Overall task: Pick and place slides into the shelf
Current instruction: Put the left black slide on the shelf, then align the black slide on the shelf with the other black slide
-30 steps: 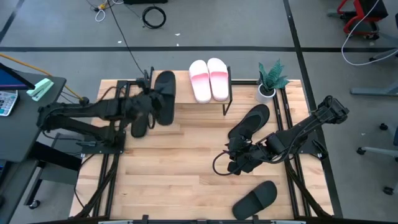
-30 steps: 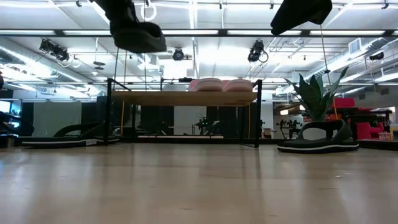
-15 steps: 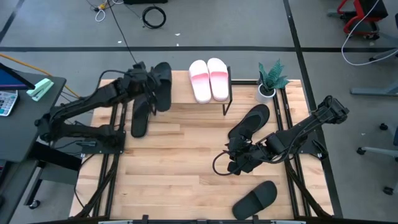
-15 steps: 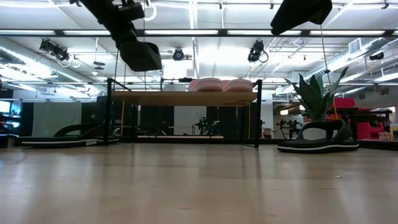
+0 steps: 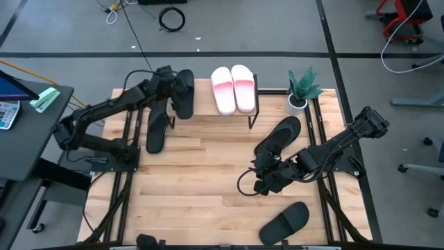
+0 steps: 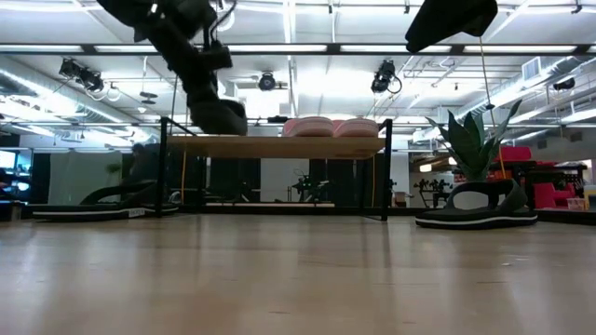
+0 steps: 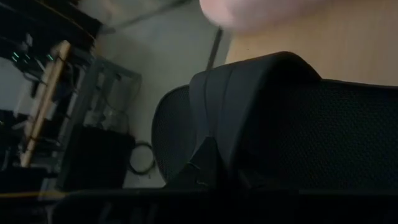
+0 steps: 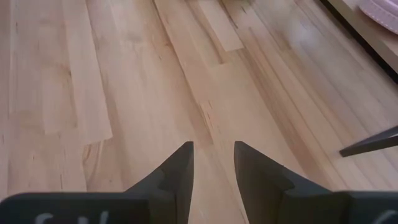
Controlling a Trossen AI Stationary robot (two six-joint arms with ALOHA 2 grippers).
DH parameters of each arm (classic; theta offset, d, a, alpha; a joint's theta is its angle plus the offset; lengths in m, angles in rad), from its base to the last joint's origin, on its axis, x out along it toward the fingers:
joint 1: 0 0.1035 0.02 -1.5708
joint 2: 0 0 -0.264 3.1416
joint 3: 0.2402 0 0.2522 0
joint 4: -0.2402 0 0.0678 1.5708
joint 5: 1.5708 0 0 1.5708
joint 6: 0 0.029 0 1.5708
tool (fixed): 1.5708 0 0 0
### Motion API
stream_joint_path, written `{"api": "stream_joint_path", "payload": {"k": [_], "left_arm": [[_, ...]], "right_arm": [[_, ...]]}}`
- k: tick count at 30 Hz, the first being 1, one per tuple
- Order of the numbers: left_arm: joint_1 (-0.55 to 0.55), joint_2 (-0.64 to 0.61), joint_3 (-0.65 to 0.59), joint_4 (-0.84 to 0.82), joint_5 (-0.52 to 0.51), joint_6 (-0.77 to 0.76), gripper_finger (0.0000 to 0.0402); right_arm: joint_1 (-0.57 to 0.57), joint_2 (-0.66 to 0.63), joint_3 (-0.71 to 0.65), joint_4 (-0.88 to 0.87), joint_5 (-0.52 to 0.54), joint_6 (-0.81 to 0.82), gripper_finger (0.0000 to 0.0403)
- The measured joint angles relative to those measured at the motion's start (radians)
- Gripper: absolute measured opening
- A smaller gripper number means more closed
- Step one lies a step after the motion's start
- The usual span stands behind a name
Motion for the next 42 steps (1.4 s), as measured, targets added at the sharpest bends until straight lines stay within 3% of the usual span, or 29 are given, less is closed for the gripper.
{"api": "stream_joint_path", "payload": {"k": [17, 22, 28, 35, 42], "left_arm": [[0.092, 0.021, 0.000, -0.077, -0.004, 0.098, 0.0032], [0.092, 0.020, 0.001, -0.096, -0.006, 0.098, 0.0068], [0.090, 0.020, 0.001, -0.102, -0.016, 0.111, 0.0138], [0.043, 0.020, -0.001, -0.113, -0.179, 0.112, 0.0210], [-0.052, 0.020, -0.001, -0.108, -0.361, 0.184, 0.0248]], "right_arm": [[0.000, 0.000, 0.000, 0.000, 0.000, 0.000, 0.0121], [0.000, 0.000, 0.000, 0.000, 0.000, 0.002, 0.0121], [0.000, 0.000, 0.000, 0.000, 0.000, 0.019, 0.0121], [0.000, 0.000, 0.000, 0.000, 0.000, 0.018, 0.0121], [0.000, 0.000, 0.000, 0.000, 0.000, 0.017, 0.0121]]}}
